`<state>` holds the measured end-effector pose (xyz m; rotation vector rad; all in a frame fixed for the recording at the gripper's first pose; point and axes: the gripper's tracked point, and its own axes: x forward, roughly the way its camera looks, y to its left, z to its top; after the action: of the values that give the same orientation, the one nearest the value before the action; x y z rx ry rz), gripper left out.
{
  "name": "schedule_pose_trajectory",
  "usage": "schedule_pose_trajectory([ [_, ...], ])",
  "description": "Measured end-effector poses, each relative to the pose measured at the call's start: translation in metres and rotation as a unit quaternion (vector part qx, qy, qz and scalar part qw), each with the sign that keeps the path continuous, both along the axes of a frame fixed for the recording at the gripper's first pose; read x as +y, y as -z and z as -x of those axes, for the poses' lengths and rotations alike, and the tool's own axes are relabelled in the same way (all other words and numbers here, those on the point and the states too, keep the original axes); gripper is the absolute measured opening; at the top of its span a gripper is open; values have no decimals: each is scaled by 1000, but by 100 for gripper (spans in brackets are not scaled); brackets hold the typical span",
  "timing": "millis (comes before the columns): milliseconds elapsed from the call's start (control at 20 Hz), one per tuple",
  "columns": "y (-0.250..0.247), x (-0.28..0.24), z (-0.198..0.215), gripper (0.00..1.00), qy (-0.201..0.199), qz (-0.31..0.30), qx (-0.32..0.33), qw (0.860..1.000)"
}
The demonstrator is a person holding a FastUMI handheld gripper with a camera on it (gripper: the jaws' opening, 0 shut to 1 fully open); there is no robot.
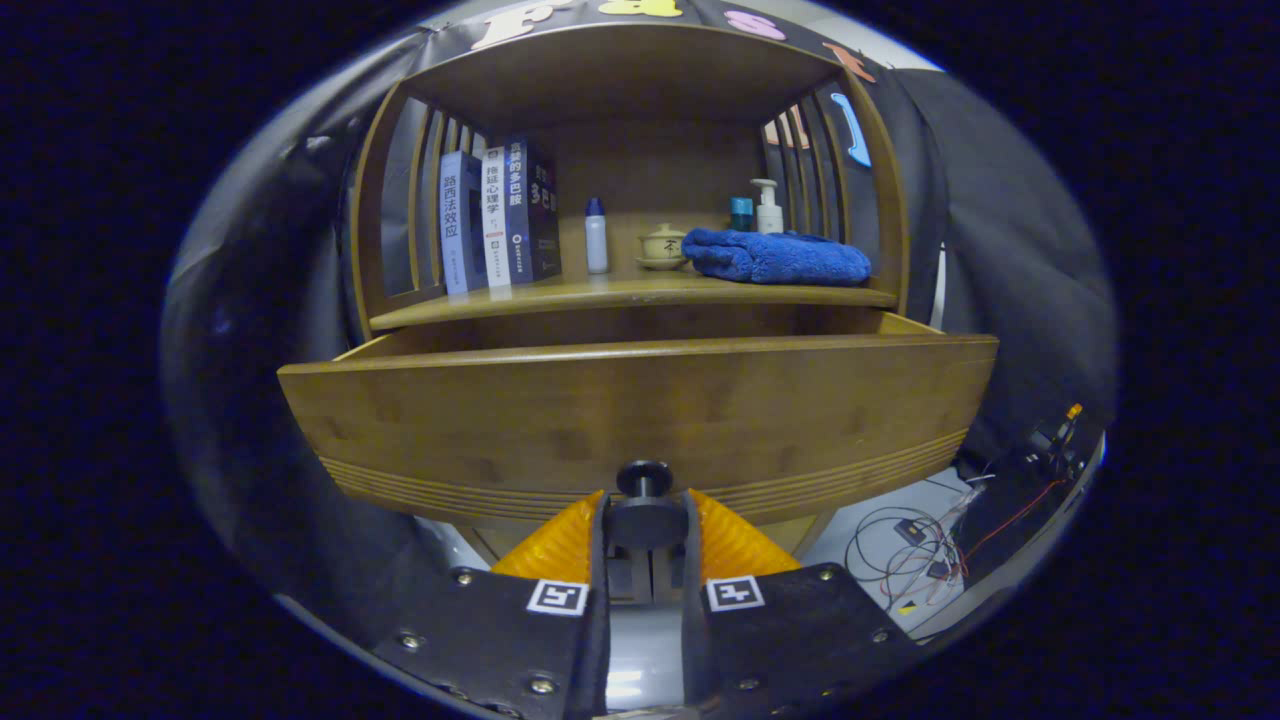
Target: Pull open the drawer, take out the items inside it, and place them on the countertop above the cabinet.
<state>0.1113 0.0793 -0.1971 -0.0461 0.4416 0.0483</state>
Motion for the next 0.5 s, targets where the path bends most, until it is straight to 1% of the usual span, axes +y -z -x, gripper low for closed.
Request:
schedule_pose_trajectory([
  [200,6,-4,31,29,8,13,20,1000],
  [250,4,-3,35,29,10,8,15,1000],
  [350,6,-5,43,29,12,12,25,1000],
  [500,5,-6,46,29,25,-16,15,999],
])
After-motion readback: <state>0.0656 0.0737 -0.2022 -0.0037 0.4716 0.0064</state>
